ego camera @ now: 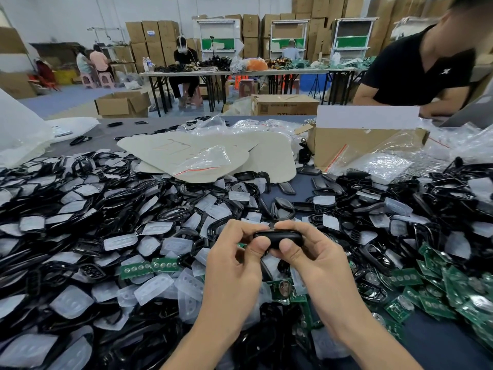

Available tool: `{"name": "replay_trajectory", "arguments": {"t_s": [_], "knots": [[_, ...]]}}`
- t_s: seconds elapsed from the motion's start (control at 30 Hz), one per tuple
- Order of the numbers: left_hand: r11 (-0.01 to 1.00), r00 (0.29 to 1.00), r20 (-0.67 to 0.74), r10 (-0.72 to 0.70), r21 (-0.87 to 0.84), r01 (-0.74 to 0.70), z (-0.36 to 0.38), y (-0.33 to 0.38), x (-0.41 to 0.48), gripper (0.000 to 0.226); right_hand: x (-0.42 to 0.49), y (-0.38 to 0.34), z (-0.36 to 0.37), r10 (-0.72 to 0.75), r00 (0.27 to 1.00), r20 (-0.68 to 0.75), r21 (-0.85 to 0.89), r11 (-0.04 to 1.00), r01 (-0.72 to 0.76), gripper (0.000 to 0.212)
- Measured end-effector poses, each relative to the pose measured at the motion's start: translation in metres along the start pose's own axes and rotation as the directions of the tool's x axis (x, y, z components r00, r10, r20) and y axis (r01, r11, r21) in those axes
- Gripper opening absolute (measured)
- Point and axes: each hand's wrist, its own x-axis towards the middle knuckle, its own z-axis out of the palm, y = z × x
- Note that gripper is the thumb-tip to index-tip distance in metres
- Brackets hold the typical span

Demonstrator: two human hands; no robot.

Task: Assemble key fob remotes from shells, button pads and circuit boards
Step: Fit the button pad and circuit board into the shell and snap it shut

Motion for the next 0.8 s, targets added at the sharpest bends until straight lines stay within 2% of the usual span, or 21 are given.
{"name": "replay_trajectory", "arguments": {"t_s": [0.17, 0.3, 0.4, 0.8], "knots": [[0.999, 1.0, -0.002, 0.031, 0.009, -0.031, 0.0, 0.001, -0.001, 0.011, -0.002, 0.0, 0.001, -0.004, 1.0, -0.013, -0.018, 1.0, 0.003, 0.018], [0.998, 0.997, 0.048, 0.057, 0.024, -0.059, -0.001, 0.003, 0.0, 0.01, -0.001, -0.002, 0.0, -0.012, 1.0, -0.012, -0.034, 0.999, 0.012, 0.02], [0.995, 0.992, 0.093, 0.086, 0.051, -0.091, -0.002, 0.007, 0.002, 0.021, 0.0, -0.005, 0.0, -0.02, 1.0, -0.019, -0.004, 1.0, 0.02, 0.017], [0.995, 0.994, 0.079, 0.069, -0.076, -0.063, -0.003, 0.011, 0.002, 0.018, -0.002, 0.0, 0.001, -0.04, 0.999, 0.007, -0.052, 0.998, 0.04, 0.023]]}}
